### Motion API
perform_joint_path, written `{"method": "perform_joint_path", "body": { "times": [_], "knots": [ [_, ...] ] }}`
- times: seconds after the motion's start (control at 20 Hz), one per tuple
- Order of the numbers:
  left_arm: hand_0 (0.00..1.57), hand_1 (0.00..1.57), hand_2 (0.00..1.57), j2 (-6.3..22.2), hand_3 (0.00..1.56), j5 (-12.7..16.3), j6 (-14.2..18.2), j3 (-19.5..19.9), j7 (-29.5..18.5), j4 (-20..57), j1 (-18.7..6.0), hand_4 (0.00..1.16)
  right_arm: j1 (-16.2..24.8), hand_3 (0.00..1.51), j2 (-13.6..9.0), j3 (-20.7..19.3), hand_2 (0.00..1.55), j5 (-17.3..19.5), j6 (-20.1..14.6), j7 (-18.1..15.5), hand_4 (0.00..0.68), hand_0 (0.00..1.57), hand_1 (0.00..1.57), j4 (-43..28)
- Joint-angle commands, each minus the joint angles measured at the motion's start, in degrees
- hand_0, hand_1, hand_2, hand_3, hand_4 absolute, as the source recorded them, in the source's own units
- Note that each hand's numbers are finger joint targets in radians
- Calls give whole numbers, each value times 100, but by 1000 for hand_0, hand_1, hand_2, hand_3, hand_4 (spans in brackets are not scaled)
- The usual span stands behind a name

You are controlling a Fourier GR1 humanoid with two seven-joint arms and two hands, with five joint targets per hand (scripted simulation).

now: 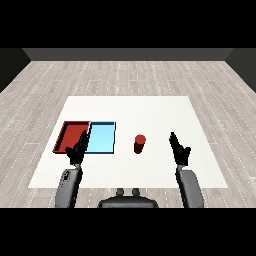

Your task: Pick the red can and put it in the red box

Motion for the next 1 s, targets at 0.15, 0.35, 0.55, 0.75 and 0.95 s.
{"method": "perform_joint_path", "body": {
  "times": [0.15, 0.35, 0.55, 0.75, 0.95],
  "knots": [
    [0, 0, 0, -6, 0, -249, -56, 10, 76, 84, -81, 0, -176, 0, -65, -375, 0, -128, 343, -310, 0, 0, 0, 295],
    [0, 0, 0, -240, 0, 171, -101, 219, -1370, -484, -423, 0, -439, 0, 96, -431, 0, -409, 440, -1471, 0, 0, 0, -154],
    [0, 0, 0, -288, 0, 85, -246, 207, -2297, -120, -211, 0, 87, 0, 175, -329, 0, -336, 587, -2005, 0, 0, 0, -216],
    [0, 0, 0, -121, 0, 209, -309, 396, -2098, -178, -302, 0, -77, 0, 144, -484, 0, -445, 665, -2097, 0, 0, 0, -116],
    [0, 0, 0, -255, 0, 56, -247, 228, -2273, 7, -309, 0, -169, 0, 51, -650, 0, -358, 929, -2826, 0, 0, 0, 787]
  ]
}}
